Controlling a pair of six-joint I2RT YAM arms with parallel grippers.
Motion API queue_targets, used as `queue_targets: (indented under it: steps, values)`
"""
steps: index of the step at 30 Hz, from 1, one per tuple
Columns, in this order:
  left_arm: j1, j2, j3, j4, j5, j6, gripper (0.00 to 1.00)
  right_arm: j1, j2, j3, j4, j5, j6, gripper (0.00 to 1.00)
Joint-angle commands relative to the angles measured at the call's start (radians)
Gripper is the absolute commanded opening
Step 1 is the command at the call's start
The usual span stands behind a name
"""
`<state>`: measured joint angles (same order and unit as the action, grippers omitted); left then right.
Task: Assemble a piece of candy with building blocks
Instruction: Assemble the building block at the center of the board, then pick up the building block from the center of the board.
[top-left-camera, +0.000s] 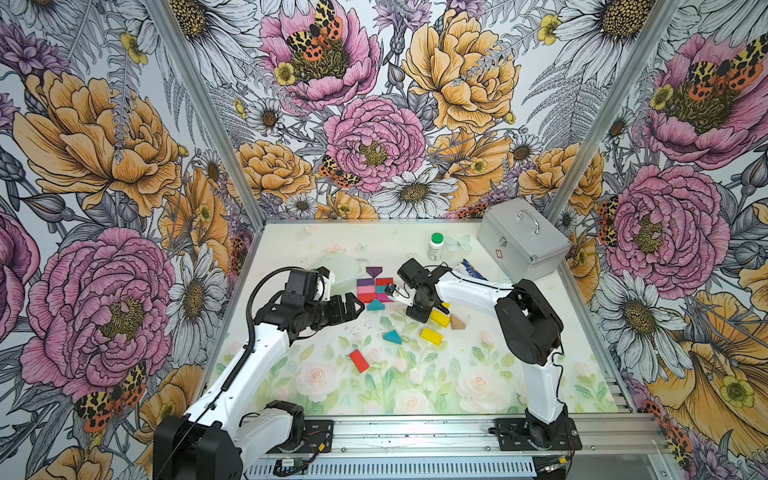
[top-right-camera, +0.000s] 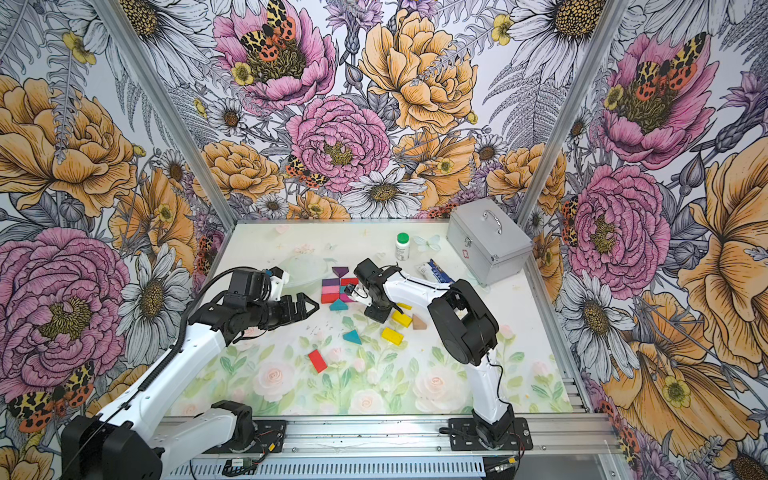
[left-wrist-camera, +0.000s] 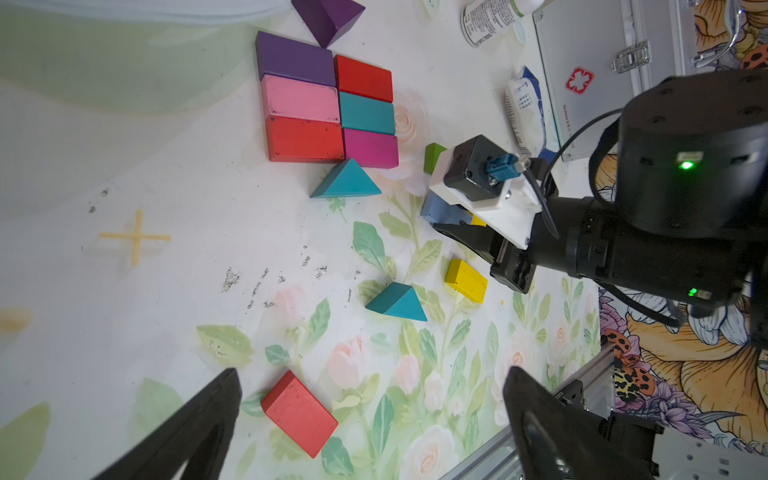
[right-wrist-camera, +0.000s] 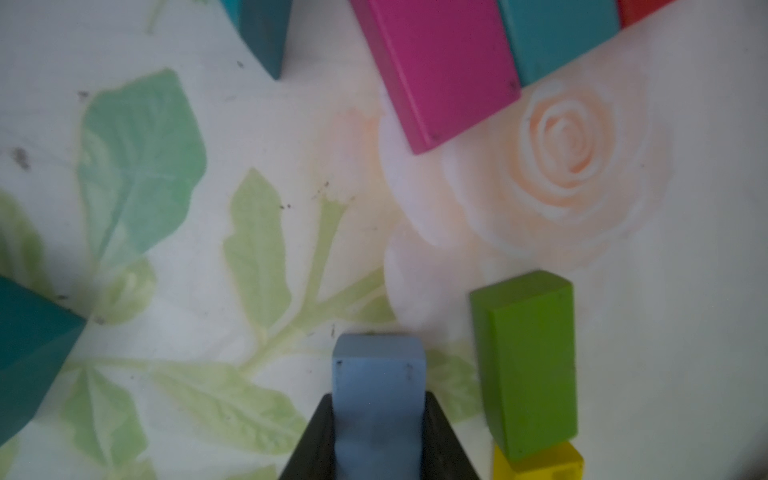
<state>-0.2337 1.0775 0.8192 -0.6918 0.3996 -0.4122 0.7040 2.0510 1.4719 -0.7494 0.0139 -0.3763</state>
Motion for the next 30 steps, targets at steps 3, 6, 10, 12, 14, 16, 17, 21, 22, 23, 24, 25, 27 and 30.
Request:
queue_targets:
  steps: [3,6,10,12,14,16,17,21,22,23,24,25,27,30]
  values:
    - [-0.005,-0.014,-0.012,0.015,-0.022,0.005,0.99,-0.009,0.039,0.021,-0.004,-0.026,-0.004,0.22]
    - [-0.006,-0.022,-0.013,0.015,-0.022,0.003,0.99,-0.011,0.035,0.024,-0.004,-0.03,0.005,0.25]
    - [-0.004,-0.027,-0.022,0.015,-0.033,0.002,0.99,-0.011,0.028,0.025,-0.003,-0.04,0.017,0.34]
    - [0.0,-0.03,-0.028,0.018,-0.029,-0.008,0.99,-0.012,0.019,0.024,-0.004,-0.039,0.026,0.35]
    - [0.008,-0.038,-0.032,0.029,-0.008,-0.015,0.99,-0.012,0.005,0.02,-0.004,-0.041,0.033,0.38]
    - [0.022,-0.047,-0.034,0.033,0.004,-0.02,0.99,-0.012,-0.011,0.018,-0.004,-0.039,0.043,0.44]
    - [0.029,-0.052,-0.037,0.034,0.009,-0.021,0.99,-0.012,-0.02,0.016,-0.004,-0.036,0.05,0.46]
    - [0.068,-0.073,-0.042,0.035,0.023,-0.025,0.99,-0.011,-0.081,0.015,-0.005,-0.012,0.095,0.5]
    - [0.078,-0.076,-0.042,0.036,0.03,-0.025,0.99,-0.011,-0.103,0.015,-0.005,-0.011,0.115,0.52]
    - [0.096,-0.08,-0.041,0.038,0.045,-0.024,0.99,-0.009,-0.131,0.015,-0.004,-0.015,0.143,0.53]
    - [0.114,-0.078,-0.042,0.042,0.059,-0.024,0.99,-0.005,-0.161,0.015,-0.004,-0.022,0.178,0.53]
    - [0.137,-0.076,-0.044,0.049,0.078,-0.022,0.99,0.002,-0.184,0.017,-0.004,-0.017,0.222,0.53]
    - [0.188,-0.063,-0.051,0.064,0.113,-0.022,0.99,0.028,-0.214,0.026,-0.005,0.015,0.323,0.53]
    - [0.256,-0.035,-0.051,0.069,0.137,-0.029,0.99,0.11,-0.245,0.025,0.003,0.012,0.462,0.54]
